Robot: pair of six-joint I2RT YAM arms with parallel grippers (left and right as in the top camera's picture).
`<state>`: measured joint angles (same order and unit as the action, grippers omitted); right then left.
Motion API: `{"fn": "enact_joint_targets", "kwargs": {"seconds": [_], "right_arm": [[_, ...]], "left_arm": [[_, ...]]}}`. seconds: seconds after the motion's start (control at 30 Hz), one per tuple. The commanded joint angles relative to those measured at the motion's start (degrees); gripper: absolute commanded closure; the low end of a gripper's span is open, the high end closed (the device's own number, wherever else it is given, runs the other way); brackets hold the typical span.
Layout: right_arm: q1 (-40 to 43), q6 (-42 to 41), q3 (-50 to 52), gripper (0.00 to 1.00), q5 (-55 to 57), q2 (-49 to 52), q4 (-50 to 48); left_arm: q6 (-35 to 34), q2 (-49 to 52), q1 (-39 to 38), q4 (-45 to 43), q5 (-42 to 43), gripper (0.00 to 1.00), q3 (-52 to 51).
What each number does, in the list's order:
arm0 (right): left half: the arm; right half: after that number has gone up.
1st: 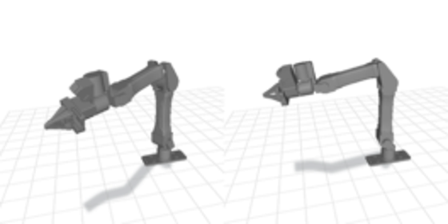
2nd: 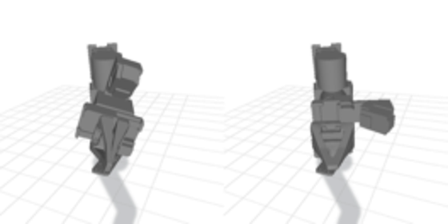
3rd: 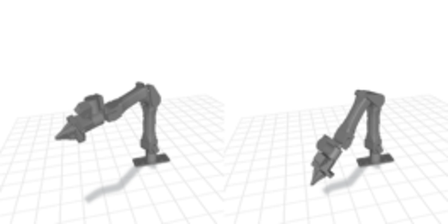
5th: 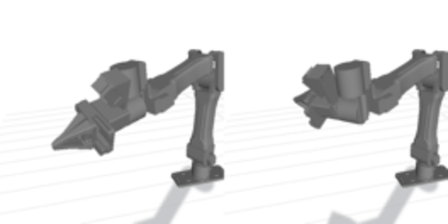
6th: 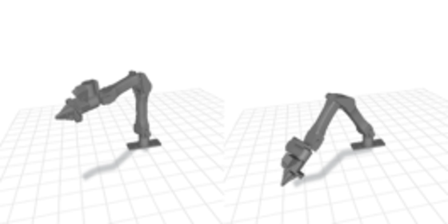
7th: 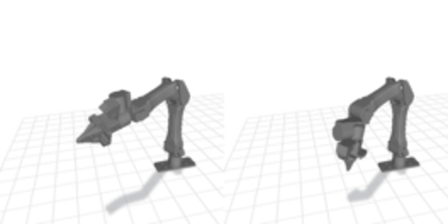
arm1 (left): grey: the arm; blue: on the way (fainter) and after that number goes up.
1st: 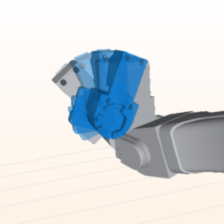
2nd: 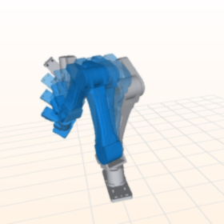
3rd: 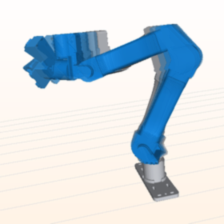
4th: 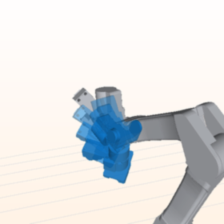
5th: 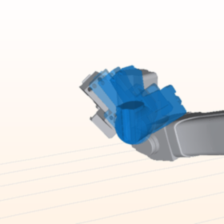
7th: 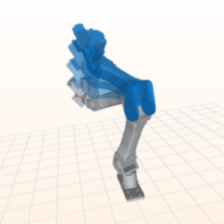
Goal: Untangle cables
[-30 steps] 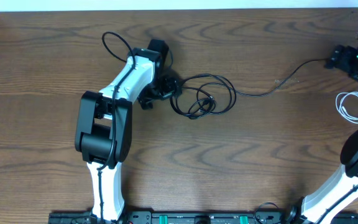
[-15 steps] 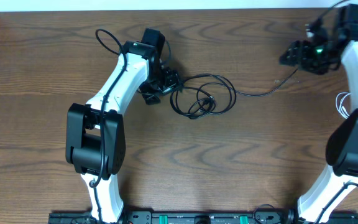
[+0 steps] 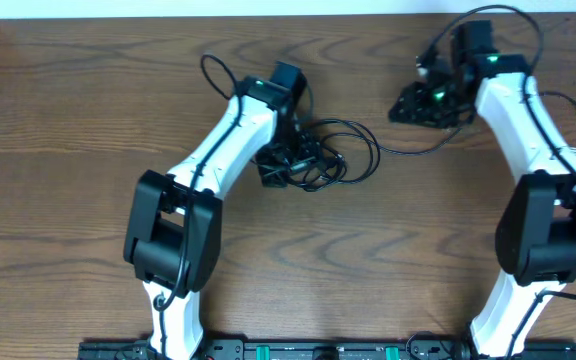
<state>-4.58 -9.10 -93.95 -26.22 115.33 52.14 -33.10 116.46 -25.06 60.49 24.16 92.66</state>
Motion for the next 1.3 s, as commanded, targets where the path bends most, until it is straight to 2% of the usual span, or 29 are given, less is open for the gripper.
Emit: {"fn": "enact_joint_targets", "kwargs": {"seconds": [0.0,0.1,0.2,0.23,0.27,0.3,0.37,0.4,0.43,0.53,0.57,0.63,0.7,0.77,1.07,1.27], "right_arm": [[-2.62,-5.60,2.03,0.59,-0.72,-0.76,-1.75],[-4.00,-8.46,3.15,0.61,-0.72,-0.76,-3.30],[-5.29,-8.68,4.35,0.62,-0.72,-0.76,-5.35],[-5.64,-8.68,4.72,0.64,-0.72,-0.76,-6.05],[-5.99,-8.66,5.07,0.73,-0.72,-0.76,-6.49],[-6.29,-8.63,5.27,0.78,-0.74,-0.76,-6.73],[-7.08,-7.34,5.51,0.81,-0.74,-0.76,-7.17],[-7.56,-6.34,5.57,0.80,-0.74,-0.76,-7.41],[-7.96,-5.75,5.57,0.78,-0.72,-0.76,-7.63],[-9.25,-7.43,5.57,0.47,-0.68,-0.76,-8.11],[-9.53,-8.31,5.57,0.43,-0.68,-0.76,-8.39],[-10.10,-9.86,5.57,0.44,-0.33,-0.76,-9.03],[-10.69,-10.82,5.57,0.48,0.68,-0.70,-9.64],[-11.15,-10.82,5.60,0.49,0.85,-0.57,-10.12],[-11.67,-13.20,5.64,0.55,3.26,0.98,-10.80],[-12.04,-13.16,5.64,0.55,3.19,1.84,-11.65]], "left_arm": [[0.17,-0.42,-1.31,-0.37,0.63,0.19,-0.96],[-2.67,-0.39,-1.66,-1.51,-0.22,0.19,-3.04],[-7.23,-0.39,-1.66,-2.34,-0.15,0.31,-4.68],[-8.41,-0.39,-1.66,-2.69,-0.17,0.36,-4.83],[-9.35,-0.39,-1.66,-3.15,-0.15,0.38,-4.83],[-10.71,-0.39,-1.66,-4.00,-0.15,0.39,-4.83],[-15.32,-0.39,-1.66,-4.98,-0.15,0.41,-4.83],[-18.93,-0.39,-1.73,-4.98,-0.15,0.47,-4.83],[-21.35,-0.39,-1.86,-4.94,-0.15,0.48,-4.83],[-28.52,-0.39,-2.47,-5.25,-0.17,0.47,-4.83],[-30.40,-0.39,-2.71,-5.44,-0.17,0.47,-4.83],[-33.73,-0.39,-3.10,-5.53,-0.17,0.48,-4.85],[-37.38,-0.39,-3.39,-5.46,-0.15,0.59,-4.85],[-40.59,-0.39,-3.39,-5.44,-0.15,0.61,-4.85],[-50.51,-0.37,-3.39,-5.62,-0.85,0.61,-4.87],[-52.11,-0.35,-3.39,-7.74,-1.73,0.60,-5.11]]}}
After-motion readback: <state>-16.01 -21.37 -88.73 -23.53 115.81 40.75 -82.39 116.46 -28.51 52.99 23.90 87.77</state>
